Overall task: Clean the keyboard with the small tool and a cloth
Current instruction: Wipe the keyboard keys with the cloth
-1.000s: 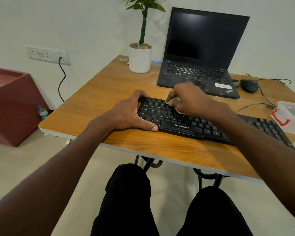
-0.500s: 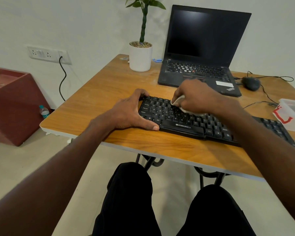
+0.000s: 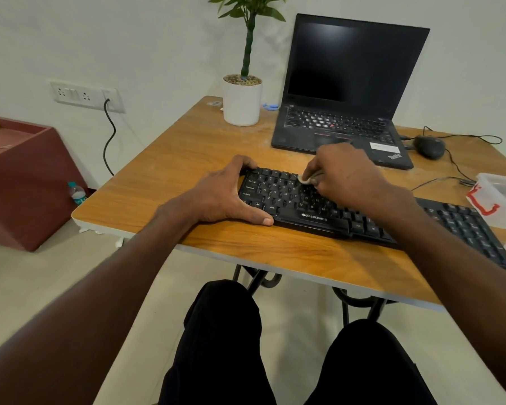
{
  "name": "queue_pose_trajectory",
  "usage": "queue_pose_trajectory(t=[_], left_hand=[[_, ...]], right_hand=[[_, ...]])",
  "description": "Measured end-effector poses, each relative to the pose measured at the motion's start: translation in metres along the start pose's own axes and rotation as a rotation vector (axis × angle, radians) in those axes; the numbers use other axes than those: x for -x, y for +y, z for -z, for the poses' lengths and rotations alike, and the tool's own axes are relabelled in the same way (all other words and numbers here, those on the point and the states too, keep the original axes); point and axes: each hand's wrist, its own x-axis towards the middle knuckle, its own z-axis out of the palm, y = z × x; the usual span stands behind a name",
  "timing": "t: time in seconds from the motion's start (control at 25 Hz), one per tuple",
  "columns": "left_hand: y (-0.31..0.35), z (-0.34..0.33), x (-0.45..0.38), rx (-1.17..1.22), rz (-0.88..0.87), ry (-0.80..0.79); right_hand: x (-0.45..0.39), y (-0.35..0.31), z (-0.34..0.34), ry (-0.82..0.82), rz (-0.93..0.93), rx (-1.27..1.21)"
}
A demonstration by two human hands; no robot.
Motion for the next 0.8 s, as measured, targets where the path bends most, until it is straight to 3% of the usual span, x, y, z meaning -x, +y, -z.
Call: queue_pose_trajectory(t=[0.16,0.28,0.44,0.68,0.8], left_hand=[[0.0,0.0,0.0,0.003,-0.007,0.011],[0.001,-0.001,0.0,0.003,-0.004,0.007],[0.0,-0.001,0.0,0.007,-0.002,0.012],[0.0,-0.002,-0.001,-0.008,0.002,0.017],[0.001,-0.001,-0.001,-0.018,0.003,0.016]], right_hand=[[0.004,0.0,-0.002,-0.019,0.051,-0.05],[0.005,0.016,0.007,-0.061,-0.025,-0.039],[0.009,0.01,-0.002,0.068,-0.032,-0.048],[0.01,0.016,0.003,0.049,-0.109,-0.049],[0.005,-0.001,0.002,-0.026,-0.024,-0.186]])
